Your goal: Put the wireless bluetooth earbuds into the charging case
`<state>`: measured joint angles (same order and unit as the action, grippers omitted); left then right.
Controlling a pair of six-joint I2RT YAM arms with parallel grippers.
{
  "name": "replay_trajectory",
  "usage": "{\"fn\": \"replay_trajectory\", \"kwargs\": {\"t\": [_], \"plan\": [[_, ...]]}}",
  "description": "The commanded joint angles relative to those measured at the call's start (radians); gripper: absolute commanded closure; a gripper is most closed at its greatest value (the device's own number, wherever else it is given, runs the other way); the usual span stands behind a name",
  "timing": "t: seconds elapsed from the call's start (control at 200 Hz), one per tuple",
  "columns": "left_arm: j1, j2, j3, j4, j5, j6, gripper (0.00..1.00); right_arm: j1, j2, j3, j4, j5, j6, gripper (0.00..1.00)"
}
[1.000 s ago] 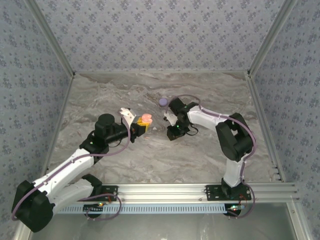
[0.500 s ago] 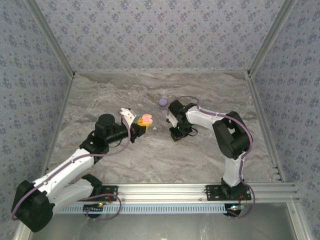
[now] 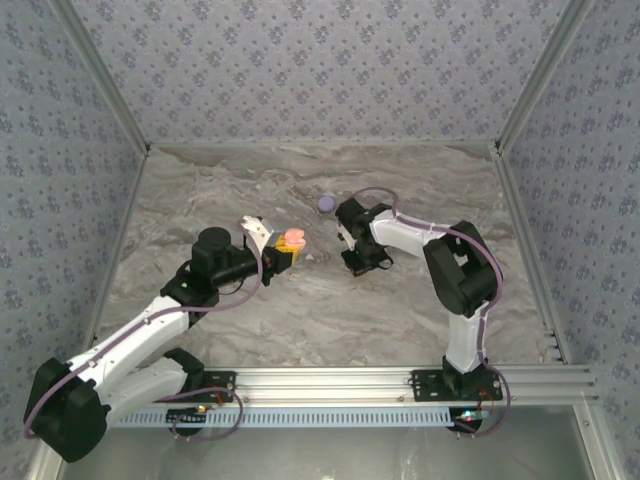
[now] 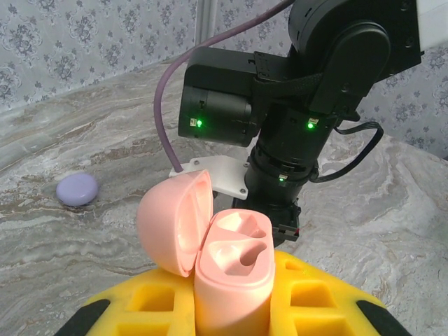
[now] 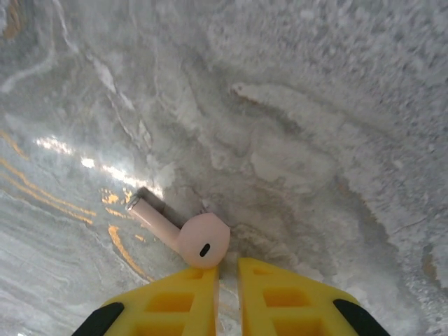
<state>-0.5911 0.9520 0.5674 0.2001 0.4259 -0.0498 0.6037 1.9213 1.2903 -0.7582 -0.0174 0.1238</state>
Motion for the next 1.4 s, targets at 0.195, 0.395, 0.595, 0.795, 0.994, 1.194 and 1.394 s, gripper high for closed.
{"fn": "replay_trajectory", "kwargs": {"t": [0.195,0.395,0.595,0.795,0.994,1.194,1.394], "plan": [[-0.01,0.0,0.029,0.023,0.013,0.013,0.84,0.002,0.065,0.075,0.002,0.005,0.033,0.85],[-0.01,0.001,0.028,0.027,0.011,0.012,0.84,0.004,0.089,0.112,0.004,0.049,0.039,0.85],[-0.01,0.001,0.026,0.028,0.011,0.011,0.84,0.005,0.11,0.15,0.008,0.055,0.045,0.85],[-0.01,0.001,0.026,0.028,0.009,0.01,0.84,0.01,0.106,0.168,0.01,0.047,0.05,0.83],[-0.01,-0.001,0.029,0.025,0.01,0.013,0.84,0.009,0.062,0.164,-0.005,0.062,0.068,0.8],[-0.011,-0.007,0.029,0.024,0.007,0.013,0.84,0.007,0.015,0.16,-0.013,0.008,0.104,0.73],[-0.01,-0.008,0.027,0.022,0.005,0.017,0.84,0.014,0.016,0.167,0.002,-0.035,0.189,0.63]]}}
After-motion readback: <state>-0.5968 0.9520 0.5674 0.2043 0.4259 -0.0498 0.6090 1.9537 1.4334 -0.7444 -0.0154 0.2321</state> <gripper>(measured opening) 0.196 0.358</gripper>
